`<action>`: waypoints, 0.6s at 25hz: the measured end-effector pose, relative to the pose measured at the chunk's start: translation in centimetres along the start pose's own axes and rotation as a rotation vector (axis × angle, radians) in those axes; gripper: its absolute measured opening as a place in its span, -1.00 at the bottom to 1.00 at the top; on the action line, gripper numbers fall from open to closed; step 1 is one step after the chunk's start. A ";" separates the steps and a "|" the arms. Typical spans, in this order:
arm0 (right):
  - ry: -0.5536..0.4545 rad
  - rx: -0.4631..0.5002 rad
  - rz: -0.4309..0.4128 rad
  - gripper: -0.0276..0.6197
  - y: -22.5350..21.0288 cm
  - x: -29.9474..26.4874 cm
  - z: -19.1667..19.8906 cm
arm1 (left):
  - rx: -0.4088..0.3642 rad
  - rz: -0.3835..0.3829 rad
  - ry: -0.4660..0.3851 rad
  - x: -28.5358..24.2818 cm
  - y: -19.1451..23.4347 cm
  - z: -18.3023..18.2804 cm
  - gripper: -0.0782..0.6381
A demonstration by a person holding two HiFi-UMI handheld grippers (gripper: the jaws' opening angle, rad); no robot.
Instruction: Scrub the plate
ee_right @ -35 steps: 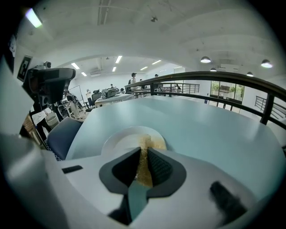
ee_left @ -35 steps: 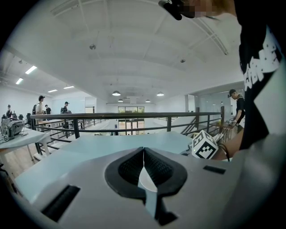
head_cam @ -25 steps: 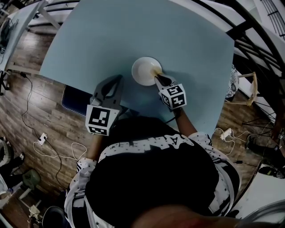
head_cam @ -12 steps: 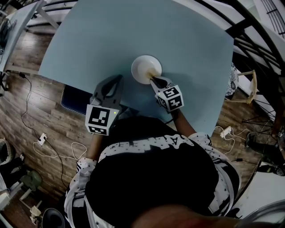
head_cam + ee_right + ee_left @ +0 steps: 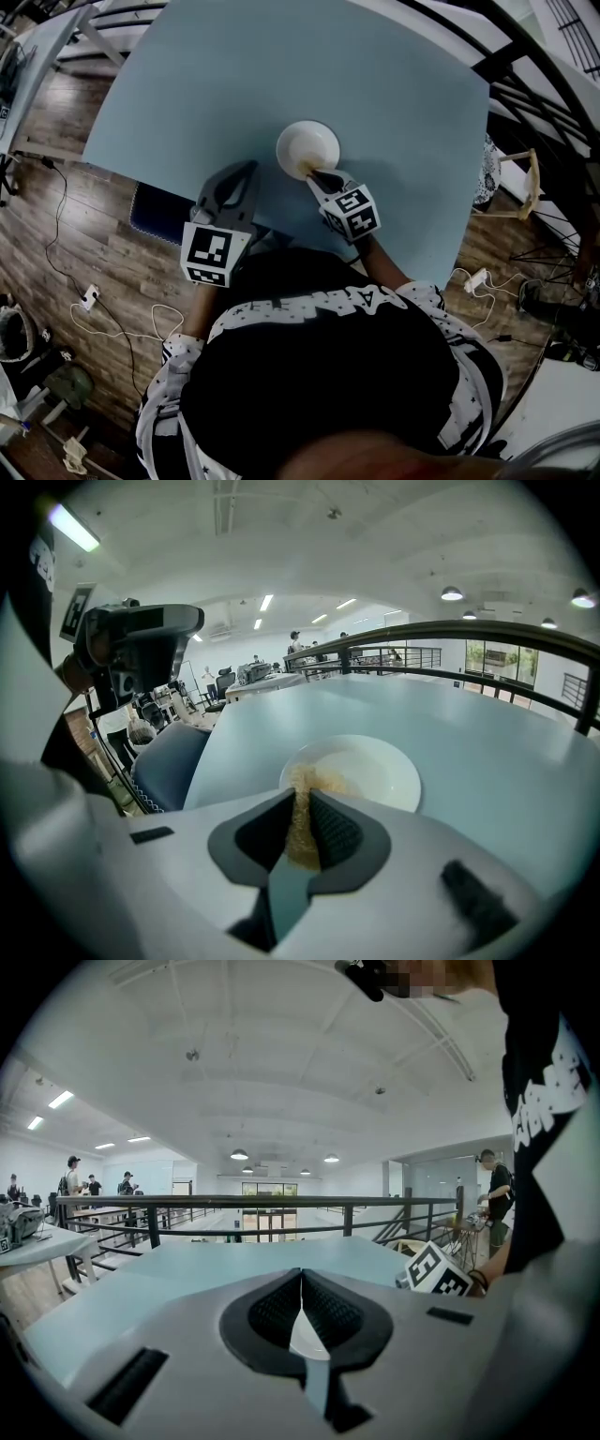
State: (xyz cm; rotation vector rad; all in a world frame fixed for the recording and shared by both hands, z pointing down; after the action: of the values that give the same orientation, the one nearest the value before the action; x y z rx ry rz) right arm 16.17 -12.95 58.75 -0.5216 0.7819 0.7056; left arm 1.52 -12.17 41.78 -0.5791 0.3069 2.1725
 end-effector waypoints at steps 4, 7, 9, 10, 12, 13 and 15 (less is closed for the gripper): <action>-0.009 0.008 -0.006 -0.75 0.3 -0.3 -0.2 | 0.001 -0.003 0.001 0.0 0.1 0.1 -0.74; -0.010 0.008 -0.012 -0.75 0.3 -0.5 -0.3 | 0.001 -0.004 0.004 0.0 0.2 0.1 -0.74; -0.016 0.009 -0.015 -0.75 0.5 -0.5 -0.4 | 0.001 -0.005 0.005 0.1 0.2 0.2 -0.74; -0.015 0.010 -0.015 -0.75 0.6 -0.6 -0.3 | 0.001 -0.005 0.005 0.2 0.2 0.2 -0.74; -0.018 0.010 -0.015 -0.75 0.7 -0.5 -0.4 | 0.003 -0.007 0.005 0.3 0.3 0.3 -0.74; -0.024 0.008 -0.015 -0.75 0.7 -0.5 -0.5 | 0.003 -0.007 0.005 0.3 0.3 0.3 -0.74; -0.033 0.000 -0.013 -0.75 0.7 -0.3 -0.7 | 0.002 -0.007 0.004 0.4 0.4 0.3 -0.74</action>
State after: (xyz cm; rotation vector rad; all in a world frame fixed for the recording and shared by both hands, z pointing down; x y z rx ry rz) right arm 15.17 -13.11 58.45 -0.5133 0.7472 0.7004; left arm 0.96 -12.04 41.84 -0.5830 0.3091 2.1645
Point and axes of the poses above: the fingertips, and each gripper's own axes: x backward along the fingers, y to its left, z out of its underside, the point moved 4 cm from there along x, backward along the fingers, and after that the axes turned 12 degrees about y, right-handed, at the moved point
